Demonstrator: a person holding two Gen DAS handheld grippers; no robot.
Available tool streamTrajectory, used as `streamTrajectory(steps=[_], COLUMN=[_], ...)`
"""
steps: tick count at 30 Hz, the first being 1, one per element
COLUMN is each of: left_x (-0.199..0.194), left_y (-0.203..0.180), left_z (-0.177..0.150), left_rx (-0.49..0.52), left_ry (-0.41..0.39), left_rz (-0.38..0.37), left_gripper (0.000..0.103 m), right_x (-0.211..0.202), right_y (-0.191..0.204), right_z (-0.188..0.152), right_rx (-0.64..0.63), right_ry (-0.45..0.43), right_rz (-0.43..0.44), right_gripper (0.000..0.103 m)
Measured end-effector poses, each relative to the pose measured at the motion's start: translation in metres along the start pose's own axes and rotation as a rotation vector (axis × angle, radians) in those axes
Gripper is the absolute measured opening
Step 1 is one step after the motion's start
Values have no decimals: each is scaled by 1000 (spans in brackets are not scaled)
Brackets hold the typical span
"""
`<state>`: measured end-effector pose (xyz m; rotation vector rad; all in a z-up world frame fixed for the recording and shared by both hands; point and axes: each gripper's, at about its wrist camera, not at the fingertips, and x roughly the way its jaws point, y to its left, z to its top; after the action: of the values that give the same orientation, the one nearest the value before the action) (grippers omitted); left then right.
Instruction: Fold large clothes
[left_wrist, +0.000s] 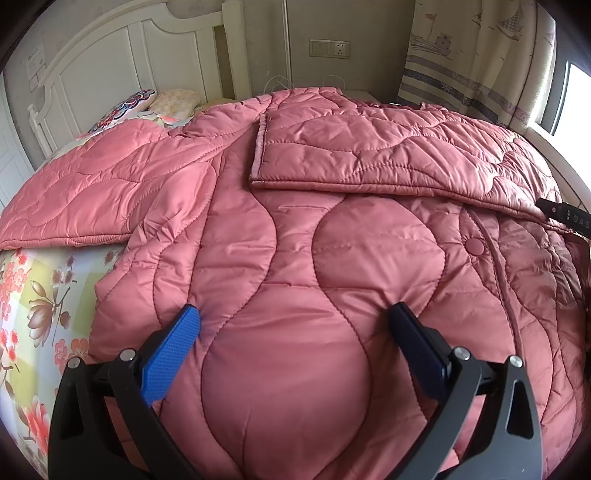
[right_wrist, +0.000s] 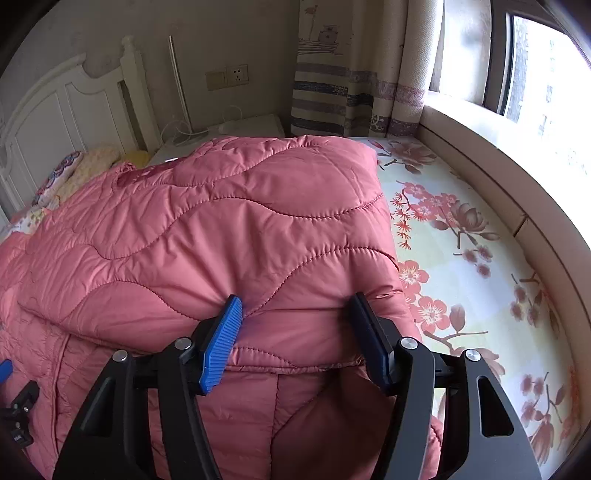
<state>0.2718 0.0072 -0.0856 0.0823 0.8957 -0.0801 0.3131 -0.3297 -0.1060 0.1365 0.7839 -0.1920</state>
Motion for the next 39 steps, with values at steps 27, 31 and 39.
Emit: streamTrajectory(steps=[27,31,39], left_x=[65,65,67], left_y=[-15,-15,-14], left_z=[86,86,89], left_rx=[21,13,5], left_ry=[-4,-1,-6], left_rz=[-90,-99,-127], left_gripper=[101,101,101], right_x=[-1,-19,81], right_y=[8,12,24], right_z=[11,58,94], right_rx=[-52,-86,-186], right_ry=[35,-72,69], right_rz=[27,11,-88], right_gripper=[73,73,70])
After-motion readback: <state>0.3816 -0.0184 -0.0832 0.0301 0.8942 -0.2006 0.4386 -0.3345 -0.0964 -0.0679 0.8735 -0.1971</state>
